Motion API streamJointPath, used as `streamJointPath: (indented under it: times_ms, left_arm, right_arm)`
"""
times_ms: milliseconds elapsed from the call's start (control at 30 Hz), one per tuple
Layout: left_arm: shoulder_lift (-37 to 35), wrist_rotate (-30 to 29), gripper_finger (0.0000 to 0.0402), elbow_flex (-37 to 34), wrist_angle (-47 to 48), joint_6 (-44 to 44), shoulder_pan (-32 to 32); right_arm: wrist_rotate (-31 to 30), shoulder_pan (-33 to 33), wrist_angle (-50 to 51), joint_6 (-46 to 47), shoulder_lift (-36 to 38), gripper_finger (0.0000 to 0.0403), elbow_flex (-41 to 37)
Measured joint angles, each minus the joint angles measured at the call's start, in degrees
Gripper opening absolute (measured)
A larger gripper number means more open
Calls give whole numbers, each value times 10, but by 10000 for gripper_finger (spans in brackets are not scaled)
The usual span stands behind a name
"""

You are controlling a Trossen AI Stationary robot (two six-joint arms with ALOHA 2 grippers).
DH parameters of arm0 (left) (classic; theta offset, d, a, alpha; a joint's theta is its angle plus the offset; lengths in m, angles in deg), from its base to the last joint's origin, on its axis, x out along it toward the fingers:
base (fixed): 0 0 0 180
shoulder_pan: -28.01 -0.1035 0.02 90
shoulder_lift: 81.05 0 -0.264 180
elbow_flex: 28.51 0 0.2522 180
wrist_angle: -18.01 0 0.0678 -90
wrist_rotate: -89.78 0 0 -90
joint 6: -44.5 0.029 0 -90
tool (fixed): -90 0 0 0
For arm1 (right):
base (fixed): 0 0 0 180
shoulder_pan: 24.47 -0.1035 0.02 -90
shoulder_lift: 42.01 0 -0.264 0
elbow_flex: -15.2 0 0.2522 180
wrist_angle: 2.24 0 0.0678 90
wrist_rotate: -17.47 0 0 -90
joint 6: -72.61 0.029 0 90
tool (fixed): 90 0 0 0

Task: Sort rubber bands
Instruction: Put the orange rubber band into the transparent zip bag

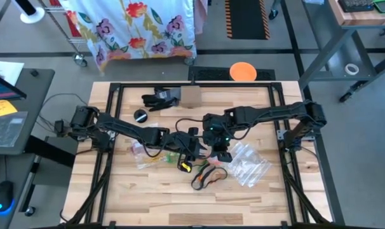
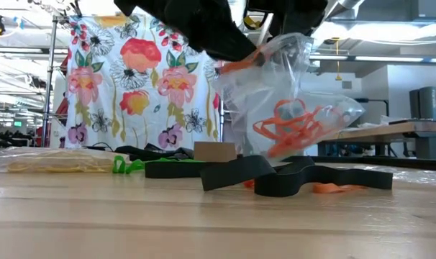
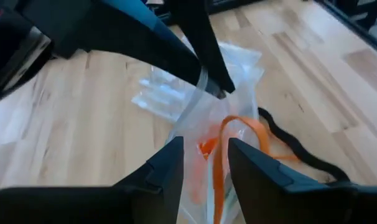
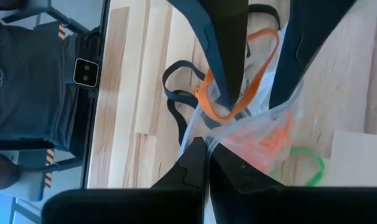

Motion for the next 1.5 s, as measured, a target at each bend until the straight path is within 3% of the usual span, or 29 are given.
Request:
streamJointPath:
  times_ms: [233,633,733,900,1500]
  left_arm:
    - [-3,-40,123,22,49,6,9]
    - [-3,-56,122,26,47,0,11]
    - [-3,-56,100,26,44,0,11]
    - [-3,-59,12,26,39,8,10]
    - [-3,-46,1,26,-36,21,13]
  right_arm:
    - [1,-1,1,0,0,5,0]
    - [2,-1,2,-2,0,5,0]
    - [3,-1,2,-3,0,5,0]
    - [3,-1,2,-3,0,5,0]
    - [4,-2,-9,-5,1,5,0]
